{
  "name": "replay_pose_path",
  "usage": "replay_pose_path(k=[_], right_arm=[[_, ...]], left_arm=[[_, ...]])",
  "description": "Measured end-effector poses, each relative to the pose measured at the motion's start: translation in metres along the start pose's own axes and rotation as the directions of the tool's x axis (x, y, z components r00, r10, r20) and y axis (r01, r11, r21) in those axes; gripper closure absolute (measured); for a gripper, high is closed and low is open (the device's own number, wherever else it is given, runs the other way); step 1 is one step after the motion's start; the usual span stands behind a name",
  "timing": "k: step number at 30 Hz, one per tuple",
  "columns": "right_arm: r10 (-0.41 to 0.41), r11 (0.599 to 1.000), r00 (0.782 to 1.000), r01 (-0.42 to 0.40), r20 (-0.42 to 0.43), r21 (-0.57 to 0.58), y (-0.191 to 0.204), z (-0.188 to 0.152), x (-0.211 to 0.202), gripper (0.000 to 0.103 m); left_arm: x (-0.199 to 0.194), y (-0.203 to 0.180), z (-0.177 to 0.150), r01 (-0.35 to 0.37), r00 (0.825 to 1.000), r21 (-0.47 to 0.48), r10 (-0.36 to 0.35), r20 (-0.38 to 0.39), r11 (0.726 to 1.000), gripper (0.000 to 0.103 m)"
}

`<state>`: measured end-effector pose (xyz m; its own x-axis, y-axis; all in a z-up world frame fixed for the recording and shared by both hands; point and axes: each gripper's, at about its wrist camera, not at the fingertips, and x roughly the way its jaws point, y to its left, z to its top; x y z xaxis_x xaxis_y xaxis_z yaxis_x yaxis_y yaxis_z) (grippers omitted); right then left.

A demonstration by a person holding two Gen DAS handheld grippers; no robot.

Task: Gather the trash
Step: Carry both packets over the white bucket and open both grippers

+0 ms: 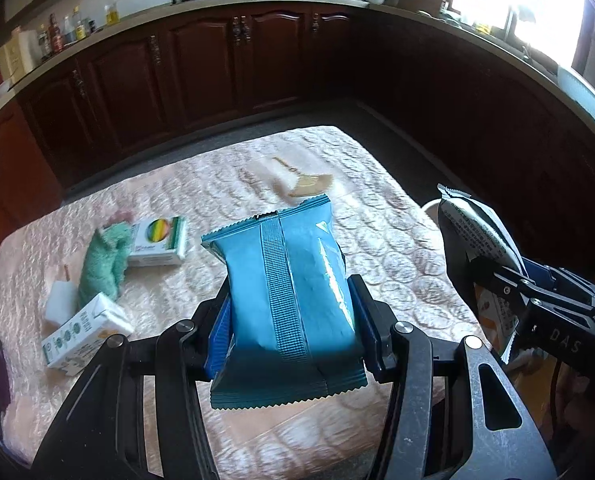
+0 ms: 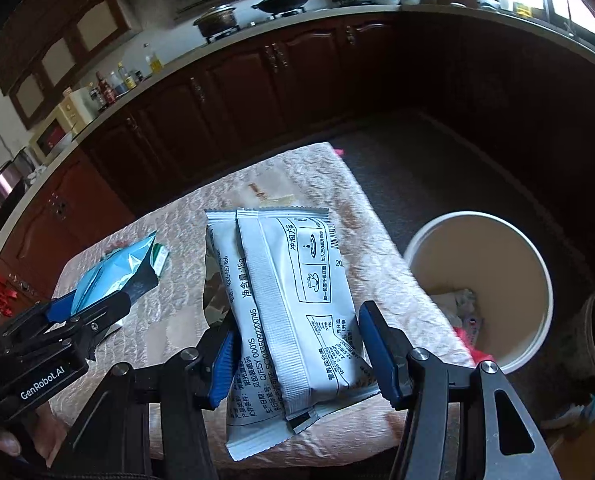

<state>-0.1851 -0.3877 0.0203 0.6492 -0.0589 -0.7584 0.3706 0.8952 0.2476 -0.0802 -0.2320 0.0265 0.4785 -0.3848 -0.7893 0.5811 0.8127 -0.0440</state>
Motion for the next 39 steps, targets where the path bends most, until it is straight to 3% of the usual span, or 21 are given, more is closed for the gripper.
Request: replay_pose_path(k=[15,26,36,39], right_arm=[[-0.124,0.978,0.992,0.119,0.019,0.171,-0.101,0.0,-0.024,0.048],[-0.19,0.942,0.981,0.19,-0.026,0.278,-0.16,-0.005,-0.019,0.048],[-0.216,0.919,0.973,0.23,-0.081,0.32,-0.192,-0.006,0.008,0.048],[-0.226,0.911,0.971,0.24,-0.082,0.335,-0.198,-0.006,0.012,0.039]], left_arm=[[0.039,-0.094,0.035,0.162,0.986,0.107,-0.156,-0.056,0.981,0.051],[0.083,-0.165,0.048,0.271,0.959,0.166,-0.252,-0.126,0.948,0.052],[0.115,-0.192,0.053,0.334,0.934,0.146,-0.307,-0.181,0.931,0.051],[0.121,-0.192,0.054,0.339,0.932,0.144,-0.311,-0.187,0.93,0.045]])
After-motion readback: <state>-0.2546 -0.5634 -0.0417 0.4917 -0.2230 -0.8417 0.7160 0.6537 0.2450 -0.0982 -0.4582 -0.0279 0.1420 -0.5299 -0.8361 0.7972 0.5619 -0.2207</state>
